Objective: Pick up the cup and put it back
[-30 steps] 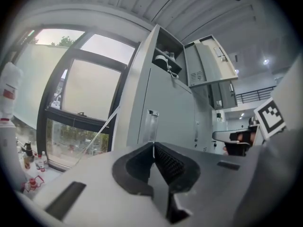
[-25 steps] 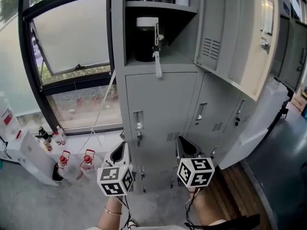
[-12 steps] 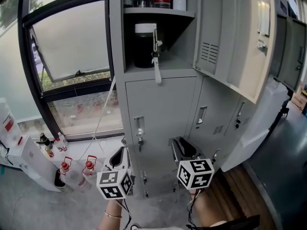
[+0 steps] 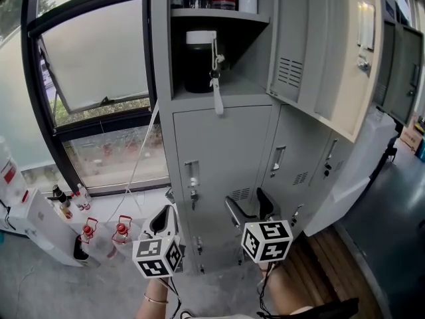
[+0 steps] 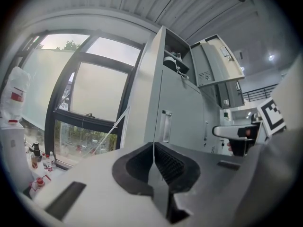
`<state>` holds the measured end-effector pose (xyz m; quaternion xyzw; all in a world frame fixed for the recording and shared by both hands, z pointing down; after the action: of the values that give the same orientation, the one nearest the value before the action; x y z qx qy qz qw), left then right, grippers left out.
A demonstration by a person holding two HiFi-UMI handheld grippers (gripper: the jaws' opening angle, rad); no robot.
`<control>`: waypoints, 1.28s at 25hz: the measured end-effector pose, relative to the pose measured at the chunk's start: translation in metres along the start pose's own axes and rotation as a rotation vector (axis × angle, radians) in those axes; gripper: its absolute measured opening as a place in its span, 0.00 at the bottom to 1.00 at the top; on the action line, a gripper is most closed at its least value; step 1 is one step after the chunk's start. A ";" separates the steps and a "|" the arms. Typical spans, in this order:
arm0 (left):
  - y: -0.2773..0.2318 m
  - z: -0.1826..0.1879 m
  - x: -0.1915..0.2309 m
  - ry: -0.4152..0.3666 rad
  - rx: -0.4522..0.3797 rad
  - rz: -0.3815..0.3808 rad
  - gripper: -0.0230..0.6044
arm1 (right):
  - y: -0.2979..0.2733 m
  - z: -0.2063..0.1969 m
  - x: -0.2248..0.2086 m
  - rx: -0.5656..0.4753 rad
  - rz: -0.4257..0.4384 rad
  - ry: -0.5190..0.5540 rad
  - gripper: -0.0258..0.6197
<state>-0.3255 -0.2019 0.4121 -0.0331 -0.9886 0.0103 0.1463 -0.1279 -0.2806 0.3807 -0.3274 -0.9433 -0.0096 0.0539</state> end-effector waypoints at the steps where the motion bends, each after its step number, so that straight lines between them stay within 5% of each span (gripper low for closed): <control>1: 0.000 -0.001 0.001 0.002 0.002 0.000 0.06 | 0.000 0.000 0.000 -0.001 -0.005 0.004 0.65; 13: 0.003 0.003 0.009 0.003 0.003 0.007 0.06 | -0.011 0.014 0.005 0.023 0.008 0.011 0.66; 32: 0.017 0.026 0.027 -0.038 -0.030 0.049 0.06 | -0.031 0.179 0.003 -0.145 0.108 0.076 0.65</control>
<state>-0.3581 -0.1831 0.3946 -0.0590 -0.9902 -0.0002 0.1266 -0.1666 -0.2936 0.2035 -0.3801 -0.9184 -0.0874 0.0665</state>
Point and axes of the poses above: the fingertips, and each gripper's own axes: y backward along the fingers, x to its left, z out of its top, the point moved 2 cm from there along y, backward along the fingers, and after that the axes turned 9 degrees about y, right-handed, at the moved point
